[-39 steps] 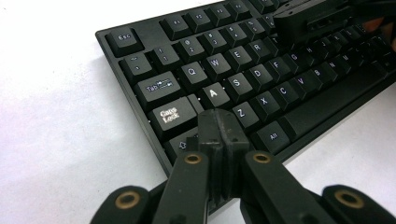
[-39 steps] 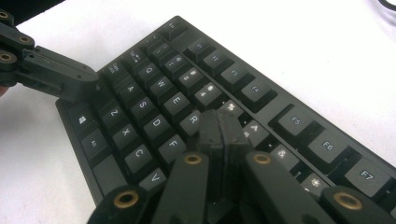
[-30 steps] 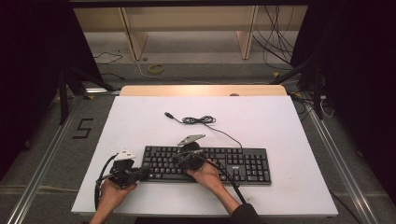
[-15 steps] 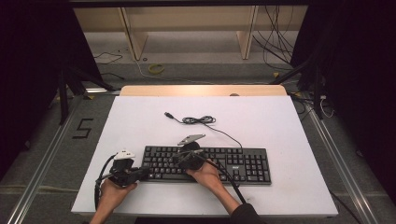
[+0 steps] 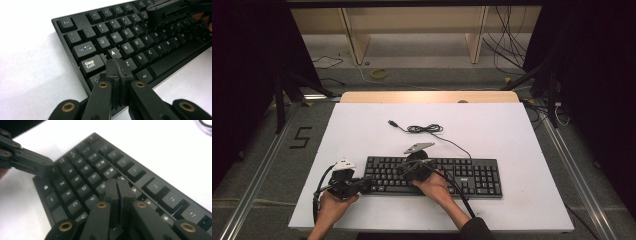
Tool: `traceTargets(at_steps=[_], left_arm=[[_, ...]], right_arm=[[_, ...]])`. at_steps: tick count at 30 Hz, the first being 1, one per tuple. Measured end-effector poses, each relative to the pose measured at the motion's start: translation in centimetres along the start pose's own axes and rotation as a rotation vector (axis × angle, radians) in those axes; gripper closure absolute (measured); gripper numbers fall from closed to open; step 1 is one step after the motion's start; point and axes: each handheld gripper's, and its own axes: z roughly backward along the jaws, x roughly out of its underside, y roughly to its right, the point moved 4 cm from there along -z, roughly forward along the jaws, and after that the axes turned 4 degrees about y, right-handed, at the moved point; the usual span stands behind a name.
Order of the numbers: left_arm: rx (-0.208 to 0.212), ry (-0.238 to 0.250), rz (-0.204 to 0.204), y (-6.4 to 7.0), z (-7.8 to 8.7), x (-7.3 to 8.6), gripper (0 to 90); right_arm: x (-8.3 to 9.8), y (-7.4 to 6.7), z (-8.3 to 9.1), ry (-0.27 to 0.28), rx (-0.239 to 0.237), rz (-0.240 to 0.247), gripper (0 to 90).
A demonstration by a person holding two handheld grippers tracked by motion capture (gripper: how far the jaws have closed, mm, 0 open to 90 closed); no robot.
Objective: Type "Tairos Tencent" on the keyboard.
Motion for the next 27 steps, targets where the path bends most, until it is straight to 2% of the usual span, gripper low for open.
traceTargets(at_steps=[9, 12, 22, 27], left_arm=[[0.015, 0.054, 0.018, -0.1, 0.5, -0.5, 83.9], [0.024, 0.066, 0.031, -0.2, 0.6, -0.6, 78.2], [0.031, 0.085, 0.038, 0.1, 0.6, -1.1, 58.6], [0.034, 0.094, 0.041, 0.2, 0.4, -1.6, 53.9]], right_arm=[[-0.5, -0.2, 1.1, 0.038, -0.015, 0.0, 83.3], [-0.6, -0.3, 1.5, 0.046, -0.021, -0.001, 80.0], [-0.2, -0.8, 3.3, 0.071, -0.067, 0.009, 59.0], [0.2, -0.8, 3.9, 0.076, -0.08, 0.0, 49.9]])
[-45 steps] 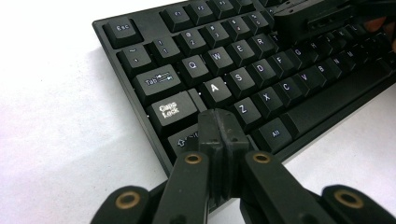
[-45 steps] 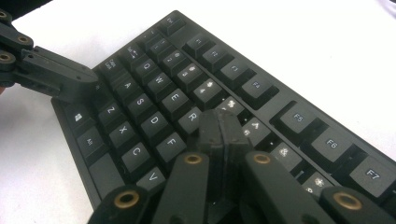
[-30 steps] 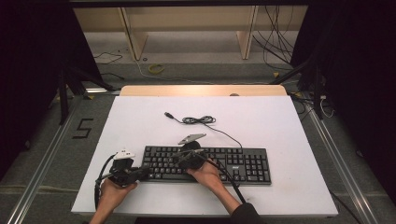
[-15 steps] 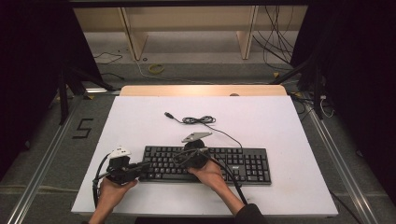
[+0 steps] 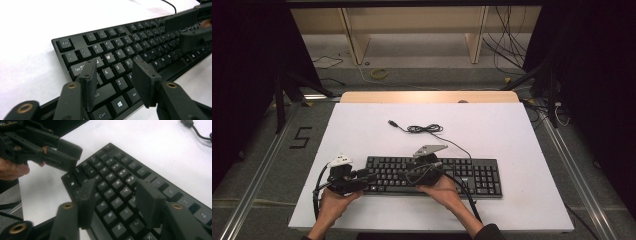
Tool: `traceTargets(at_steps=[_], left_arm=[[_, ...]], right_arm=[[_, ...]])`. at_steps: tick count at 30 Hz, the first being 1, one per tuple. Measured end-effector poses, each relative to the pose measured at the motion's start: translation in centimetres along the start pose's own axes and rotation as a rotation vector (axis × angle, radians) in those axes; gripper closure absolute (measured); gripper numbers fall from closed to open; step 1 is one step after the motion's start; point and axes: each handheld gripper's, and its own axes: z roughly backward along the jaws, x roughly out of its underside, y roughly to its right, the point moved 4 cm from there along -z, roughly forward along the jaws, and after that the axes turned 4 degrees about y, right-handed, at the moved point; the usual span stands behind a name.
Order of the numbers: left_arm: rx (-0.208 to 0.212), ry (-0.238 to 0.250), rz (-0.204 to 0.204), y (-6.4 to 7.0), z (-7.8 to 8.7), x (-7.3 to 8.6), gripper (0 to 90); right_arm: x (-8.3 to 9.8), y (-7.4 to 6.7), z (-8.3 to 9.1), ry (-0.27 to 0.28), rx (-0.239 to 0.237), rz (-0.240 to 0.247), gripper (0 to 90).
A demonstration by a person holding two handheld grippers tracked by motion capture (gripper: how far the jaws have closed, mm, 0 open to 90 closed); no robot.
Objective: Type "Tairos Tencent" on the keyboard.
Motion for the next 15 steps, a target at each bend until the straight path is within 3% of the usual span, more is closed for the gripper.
traceTargets(at_steps=[15], left_arm=[[0.0, -0.014, -0.007, 0.2, -1.2, -1.0, 41.4]], right_arm=[[1.3, 0.0, 1.7, 0.017, -0.011, 0.006, 40.8]])
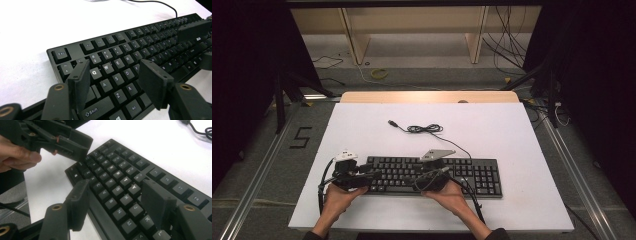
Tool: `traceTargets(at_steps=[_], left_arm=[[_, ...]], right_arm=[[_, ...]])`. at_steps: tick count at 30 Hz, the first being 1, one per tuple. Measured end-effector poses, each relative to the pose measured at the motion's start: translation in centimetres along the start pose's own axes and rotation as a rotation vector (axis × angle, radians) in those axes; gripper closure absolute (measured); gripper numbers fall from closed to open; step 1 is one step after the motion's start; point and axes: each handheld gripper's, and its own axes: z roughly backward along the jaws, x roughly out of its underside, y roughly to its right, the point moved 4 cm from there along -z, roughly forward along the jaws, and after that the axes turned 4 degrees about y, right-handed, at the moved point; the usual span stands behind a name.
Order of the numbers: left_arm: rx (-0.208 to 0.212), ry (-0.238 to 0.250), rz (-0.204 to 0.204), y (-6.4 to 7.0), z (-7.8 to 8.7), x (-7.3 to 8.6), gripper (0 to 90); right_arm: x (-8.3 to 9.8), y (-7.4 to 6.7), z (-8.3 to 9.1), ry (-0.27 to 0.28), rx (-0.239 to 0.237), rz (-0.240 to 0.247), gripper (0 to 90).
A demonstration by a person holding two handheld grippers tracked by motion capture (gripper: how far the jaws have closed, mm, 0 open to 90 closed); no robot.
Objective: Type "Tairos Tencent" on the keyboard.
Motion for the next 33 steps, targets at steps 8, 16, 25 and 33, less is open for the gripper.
traceTargets(at_steps=[8, 16, 25, 33], left_arm=[[0.005, -0.005, -0.004, 0.2, -0.6, -0.5, 39.5], [0.009, -0.014, -0.015, 0.4, -1.2, -0.8, 38.0], [0.015, -0.029, -0.029, 0.6, -1.9, -1.2, 43.0], [0.005, -0.052, -0.042, 0.6, -2.1, -1.1, 50.0]], right_arm=[[0.4, -0.2, 0.5, 0.003, -0.002, -0.001, 38.5], [0.6, -0.5, 0.7, 0.01, -0.012, 0.002, 36.7], [0.9, -0.7, 0.7, 0.002, -0.015, 0.002, 35.4], [1.0, -0.8, 0.9, 0.006, -0.016, 0.006, 35.2]])
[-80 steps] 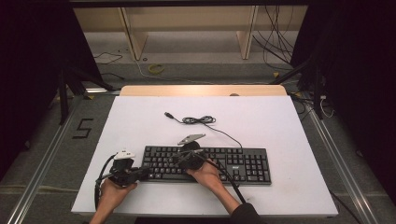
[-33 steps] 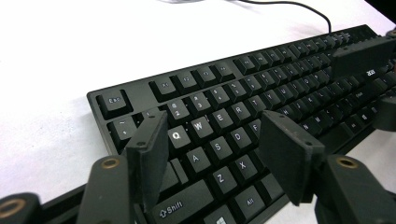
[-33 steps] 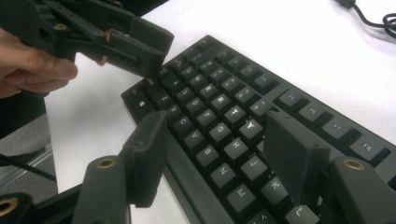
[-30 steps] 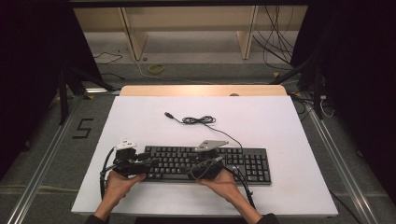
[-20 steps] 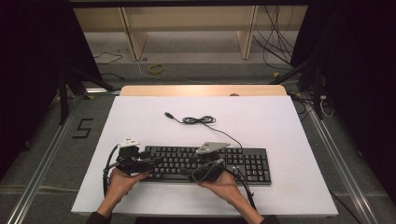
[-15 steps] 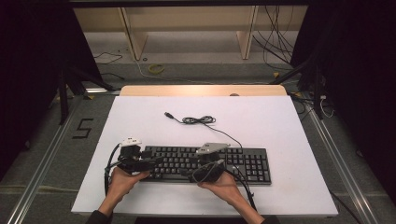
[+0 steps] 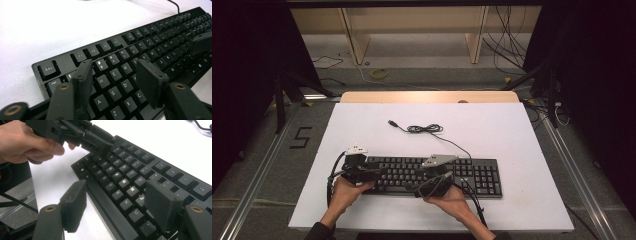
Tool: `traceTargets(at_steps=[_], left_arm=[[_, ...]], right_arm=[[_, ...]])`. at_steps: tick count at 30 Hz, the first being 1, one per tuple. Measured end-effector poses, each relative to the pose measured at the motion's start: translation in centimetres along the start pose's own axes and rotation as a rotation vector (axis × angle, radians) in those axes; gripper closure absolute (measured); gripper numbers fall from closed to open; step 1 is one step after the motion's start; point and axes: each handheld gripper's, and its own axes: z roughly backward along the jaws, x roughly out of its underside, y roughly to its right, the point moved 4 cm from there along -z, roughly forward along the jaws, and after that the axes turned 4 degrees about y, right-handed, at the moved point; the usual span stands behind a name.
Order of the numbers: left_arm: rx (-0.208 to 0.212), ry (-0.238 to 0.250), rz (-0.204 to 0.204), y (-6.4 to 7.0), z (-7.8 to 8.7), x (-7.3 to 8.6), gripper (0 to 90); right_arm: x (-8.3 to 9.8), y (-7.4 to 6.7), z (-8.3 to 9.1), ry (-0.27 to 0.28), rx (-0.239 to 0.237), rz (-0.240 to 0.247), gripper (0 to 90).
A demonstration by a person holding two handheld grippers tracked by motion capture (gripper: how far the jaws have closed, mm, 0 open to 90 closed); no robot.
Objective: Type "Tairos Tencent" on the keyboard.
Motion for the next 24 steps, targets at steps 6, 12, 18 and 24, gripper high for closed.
traceTargets(at_steps=[6, 12, 18, 24], left_arm=[[-0.027, -0.018, -0.039, 0.0, 0.2, 0.3, 70.8], [-0.038, -0.054, -0.074, 0.1, 0.1, 0.7, 85.6], [-0.047, -0.069, -0.07, -0.3, 0.1, 1.1, 88.9], [-0.051, -0.078, -0.066, -0.4, 0.1, 1.3, 89.0]], right_arm=[[0.0, 0.0, 0.1, -0.001, 0.002, -0.002, 35.1], [0.0, 0.1, 0.2, 0.002, 0.004, 0.002, 35.0], [0.0, 0.3, 0.5, 0.012, 0.014, -0.005, 34.7], [-0.1, 0.6, 0.7, 0.019, 0.02, -0.004, 34.6]])
